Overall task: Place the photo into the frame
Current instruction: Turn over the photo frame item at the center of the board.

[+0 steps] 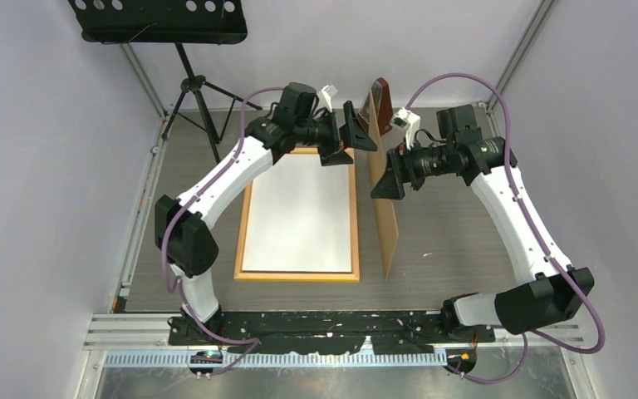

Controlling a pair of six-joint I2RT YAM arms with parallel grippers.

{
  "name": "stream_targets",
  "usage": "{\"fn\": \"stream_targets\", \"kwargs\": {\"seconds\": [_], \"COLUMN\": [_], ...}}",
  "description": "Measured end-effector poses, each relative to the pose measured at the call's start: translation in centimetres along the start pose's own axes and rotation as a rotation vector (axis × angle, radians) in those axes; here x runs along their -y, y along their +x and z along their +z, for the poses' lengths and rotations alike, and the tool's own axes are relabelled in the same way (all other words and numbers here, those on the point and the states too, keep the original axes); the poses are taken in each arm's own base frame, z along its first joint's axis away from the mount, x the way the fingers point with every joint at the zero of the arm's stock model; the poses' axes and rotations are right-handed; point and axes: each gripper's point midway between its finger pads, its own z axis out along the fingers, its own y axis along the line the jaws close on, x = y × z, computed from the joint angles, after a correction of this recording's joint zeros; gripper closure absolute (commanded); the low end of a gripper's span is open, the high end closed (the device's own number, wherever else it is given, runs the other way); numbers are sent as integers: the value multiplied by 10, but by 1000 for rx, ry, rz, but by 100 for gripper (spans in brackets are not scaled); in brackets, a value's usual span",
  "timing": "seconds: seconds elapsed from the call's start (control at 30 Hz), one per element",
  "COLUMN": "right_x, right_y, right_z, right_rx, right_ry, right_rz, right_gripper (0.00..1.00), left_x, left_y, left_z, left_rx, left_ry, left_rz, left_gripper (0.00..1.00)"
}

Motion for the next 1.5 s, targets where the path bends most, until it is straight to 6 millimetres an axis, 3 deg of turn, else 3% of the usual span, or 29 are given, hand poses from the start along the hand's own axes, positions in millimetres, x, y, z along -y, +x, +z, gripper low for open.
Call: {"fn": "stream_targets", "kwargs": {"seconds": [0.3,0.7,1.03,1.17,1.5], "right_x": [-4,-12,-12,-10,-4], "right_y": [-7,-22,-26,-26,-27], "right_z": [12,19,17,15,-14], "right_rx": [-24,-15,-8,-6,64], "right_ry": [-37,-94,-82,-60,27], "right_rz": [-7,-21,-30,-37,-48], "right_gripper": [12,6,6,6,7], "left_x": [7,-3,-38,-47,-66], "left_y": [-6,-4,8,15,28], "left_z": [-9,-10,-4,-8,-17], "left_rx": [24,25,9,8,11], "left_ry": [14,-7,-86,-109,-130], "left_rz": [-13,-27,-67,-68,-71], "left_gripper": [1,1,36,56,87]}}
